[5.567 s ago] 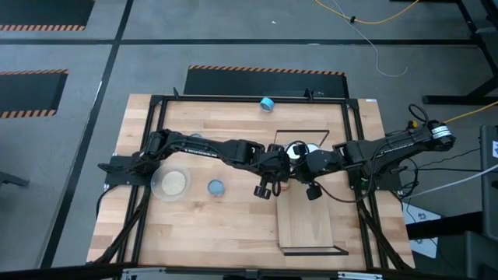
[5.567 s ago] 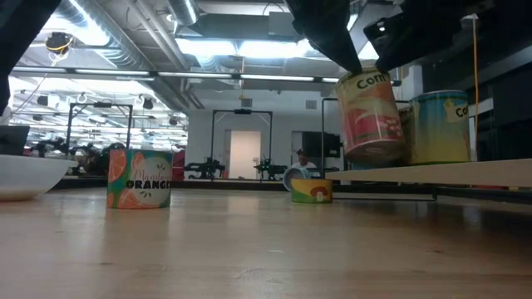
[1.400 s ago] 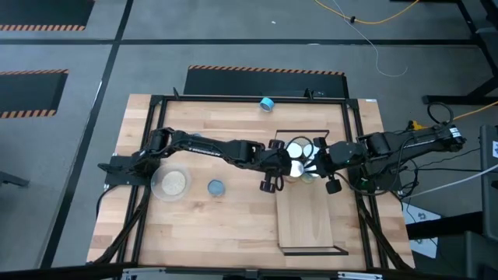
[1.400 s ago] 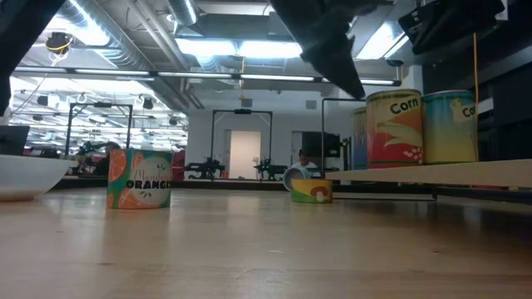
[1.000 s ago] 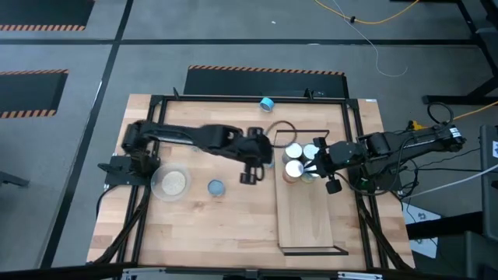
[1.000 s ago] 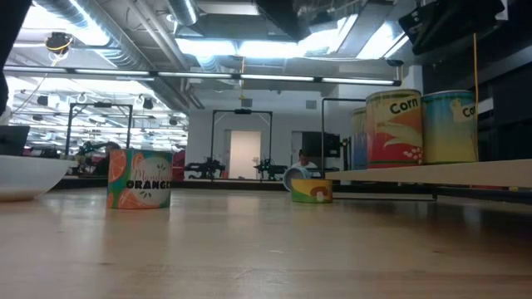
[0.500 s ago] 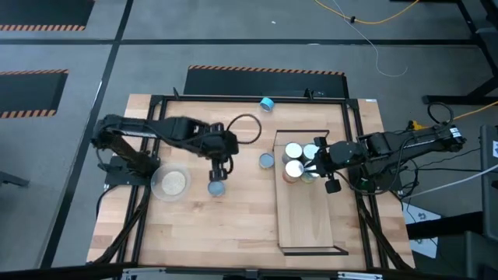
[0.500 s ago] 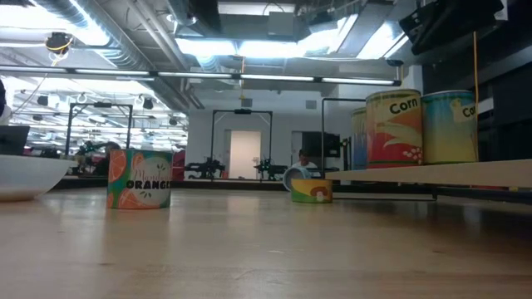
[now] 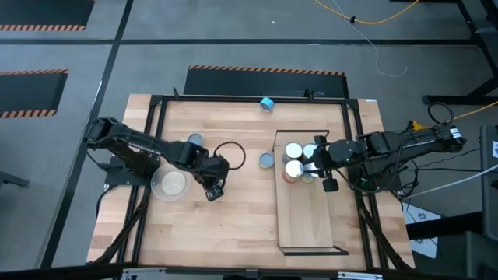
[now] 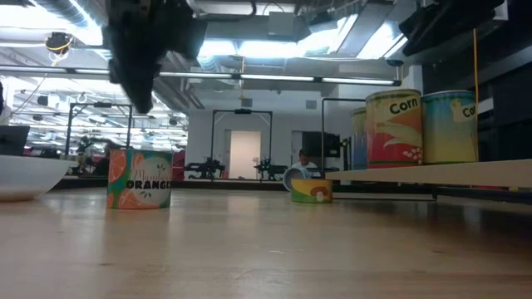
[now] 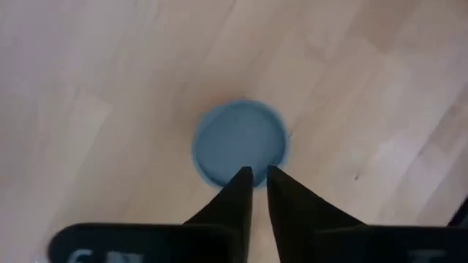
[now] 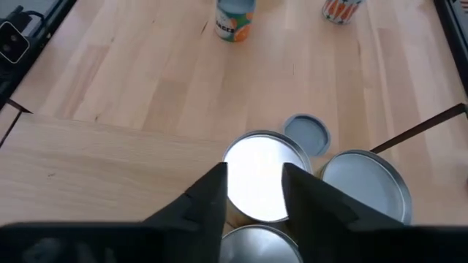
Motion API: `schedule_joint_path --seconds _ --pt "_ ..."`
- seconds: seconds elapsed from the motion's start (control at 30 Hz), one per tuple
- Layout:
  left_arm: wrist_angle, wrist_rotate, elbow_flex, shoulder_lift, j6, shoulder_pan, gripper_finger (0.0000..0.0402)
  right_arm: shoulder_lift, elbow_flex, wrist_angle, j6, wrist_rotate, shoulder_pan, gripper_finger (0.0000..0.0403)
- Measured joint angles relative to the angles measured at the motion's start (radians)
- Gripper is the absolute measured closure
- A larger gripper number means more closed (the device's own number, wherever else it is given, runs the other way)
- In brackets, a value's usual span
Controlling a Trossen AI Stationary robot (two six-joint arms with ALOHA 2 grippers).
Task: Pick and place cans onto a shelf
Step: Put the green can onto the shelf
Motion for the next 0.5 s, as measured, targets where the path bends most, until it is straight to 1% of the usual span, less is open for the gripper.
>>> schedule_joint_path --seconds 0.13,0.27,0.43,0.5 --pt "0.03 -0.004 -0.014 0.013 -0.042 -0.02 0.0329 0.0 0.0 0.002 -0.002 0.0 0.0 0.0235" --pt "0.094 -0.005 -0.015 0.046 -0.042 -0.044 0.0302 0.0 0.0 0.002 -0.003 0.0 0.0 0.0224" --pt "0.143 -0.008 -0.015 0.104 -0.015 -0.078 0.0299 0.001 0.0 0.002 -0.005 0.0 0.0 0.0223" --pt "0.136 -0.008 -0.015 0.124 -0.016 -0.088 0.0299 0.001 0.0 0.003 -0.005 0.0 0.0 0.0223"
